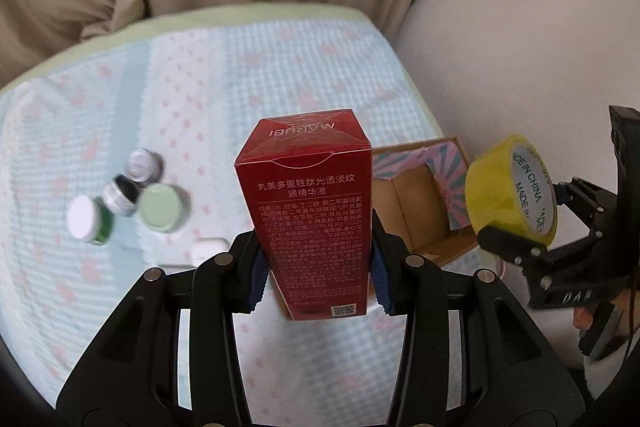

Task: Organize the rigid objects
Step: 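Lift the red box and tape roll and carry both toward the cardboard box, then release the red box from the left tool while the right tool releases the tape inside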

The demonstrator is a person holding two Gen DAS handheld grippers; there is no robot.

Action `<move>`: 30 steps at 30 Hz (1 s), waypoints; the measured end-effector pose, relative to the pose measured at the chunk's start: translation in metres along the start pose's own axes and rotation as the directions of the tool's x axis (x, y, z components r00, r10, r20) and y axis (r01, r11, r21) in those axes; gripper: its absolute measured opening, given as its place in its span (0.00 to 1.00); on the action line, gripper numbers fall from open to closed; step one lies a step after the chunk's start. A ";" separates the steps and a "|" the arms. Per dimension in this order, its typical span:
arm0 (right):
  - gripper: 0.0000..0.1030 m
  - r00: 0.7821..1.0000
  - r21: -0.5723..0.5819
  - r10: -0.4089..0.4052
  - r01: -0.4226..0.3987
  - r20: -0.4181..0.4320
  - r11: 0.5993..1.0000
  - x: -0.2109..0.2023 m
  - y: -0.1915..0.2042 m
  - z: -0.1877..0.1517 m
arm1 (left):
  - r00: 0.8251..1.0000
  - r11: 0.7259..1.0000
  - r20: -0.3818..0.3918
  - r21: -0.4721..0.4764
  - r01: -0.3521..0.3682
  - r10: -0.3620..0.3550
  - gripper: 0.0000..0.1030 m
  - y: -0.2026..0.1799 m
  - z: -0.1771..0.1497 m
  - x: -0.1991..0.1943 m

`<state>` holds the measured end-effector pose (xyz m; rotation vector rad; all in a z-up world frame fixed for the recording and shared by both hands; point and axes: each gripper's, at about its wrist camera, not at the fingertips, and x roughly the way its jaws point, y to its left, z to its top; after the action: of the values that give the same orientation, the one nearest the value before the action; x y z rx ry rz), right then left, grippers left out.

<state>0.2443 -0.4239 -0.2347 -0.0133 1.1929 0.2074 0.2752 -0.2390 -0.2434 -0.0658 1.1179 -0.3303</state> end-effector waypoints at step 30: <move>0.98 0.988 -0.450 -0.018 -0.053 -0.151 0.891 0.161 -0.038 -0.023 | 0.925 0.949 -0.357 0.315 -0.015 0.133 1.00 -0.057 0.011 0.198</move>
<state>0.2861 -0.4390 -0.3961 -0.4367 1.2735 0.5068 0.3503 -0.3526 -0.3989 0.3296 1.4313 -0.4576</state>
